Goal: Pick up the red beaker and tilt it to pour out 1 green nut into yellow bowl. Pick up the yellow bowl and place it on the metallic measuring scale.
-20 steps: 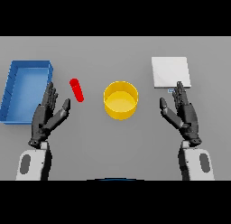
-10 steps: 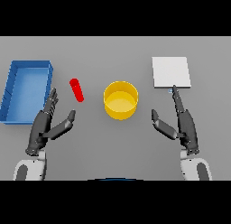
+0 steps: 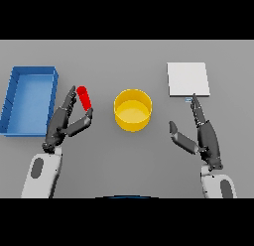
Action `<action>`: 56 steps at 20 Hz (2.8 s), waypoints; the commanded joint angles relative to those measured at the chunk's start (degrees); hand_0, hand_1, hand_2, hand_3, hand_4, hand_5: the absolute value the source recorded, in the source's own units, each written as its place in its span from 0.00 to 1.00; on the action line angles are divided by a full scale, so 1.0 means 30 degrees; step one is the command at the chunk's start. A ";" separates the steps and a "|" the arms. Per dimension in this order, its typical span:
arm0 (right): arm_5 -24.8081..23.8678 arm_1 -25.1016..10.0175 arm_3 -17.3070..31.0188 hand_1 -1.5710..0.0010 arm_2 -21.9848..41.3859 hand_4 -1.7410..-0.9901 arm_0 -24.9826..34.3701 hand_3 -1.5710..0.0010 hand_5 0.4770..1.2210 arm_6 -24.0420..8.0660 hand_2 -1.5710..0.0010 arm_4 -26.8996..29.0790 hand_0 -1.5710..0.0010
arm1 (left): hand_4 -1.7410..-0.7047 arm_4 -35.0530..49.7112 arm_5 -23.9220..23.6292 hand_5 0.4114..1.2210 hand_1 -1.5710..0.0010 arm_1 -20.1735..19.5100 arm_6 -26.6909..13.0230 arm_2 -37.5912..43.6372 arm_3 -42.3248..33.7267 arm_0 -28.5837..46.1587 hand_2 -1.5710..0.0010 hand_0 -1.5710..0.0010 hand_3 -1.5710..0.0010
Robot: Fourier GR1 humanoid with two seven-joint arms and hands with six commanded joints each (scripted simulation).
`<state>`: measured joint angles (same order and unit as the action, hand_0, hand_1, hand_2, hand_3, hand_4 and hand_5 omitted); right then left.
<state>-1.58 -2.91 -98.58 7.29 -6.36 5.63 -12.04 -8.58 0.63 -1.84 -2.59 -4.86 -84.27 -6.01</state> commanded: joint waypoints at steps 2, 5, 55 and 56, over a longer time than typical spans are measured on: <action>-0.0028 0.0095 -0.0239 1.00 0.0058 0.55 -0.0089 1.00 0.28 -0.0290 1.00 0.0009 1.00 | 0.36 -0.0194 -0.0254 0.40 1.00 -0.0127 -0.0102 0.0368 0.1230 -0.0924 1.00 1.00 1.00; -0.0034 0.0066 -0.0177 1.00 -0.0055 0.54 0.0026 1.00 0.28 -0.0491 1.00 0.0107 1.00 | 0.38 -0.0128 -0.0367 0.38 1.00 0.0090 0.0128 0.0775 0.3186 -0.2016 1.00 1.00 1.00; -0.0383 -0.0073 -0.0406 1.00 0.0448 0.64 -0.0090 1.00 0.33 -0.0471 1.00 -0.1243 1.00 | 0.00 -0.7049 -0.0522 0.88 0.00 -0.4360 -0.0215 -0.5209 0.6482 -1.0402 0.00 0.00 0.00; -0.0363 0.0128 -0.0306 1.00 0.0508 0.63 -0.0019 1.00 0.33 -0.0380 1.00 -0.1112 1.00 | 0.00 -0.8084 -0.0439 0.90 0.00 -0.4777 -0.0040 -0.6050 0.6772 -1.0876 0.00 0.00 0.00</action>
<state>-2.66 -2.50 -99.50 8.84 -6.41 4.45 -15.38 -32.72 -0.69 -16.16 -2.68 -22.99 -63.97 -38.65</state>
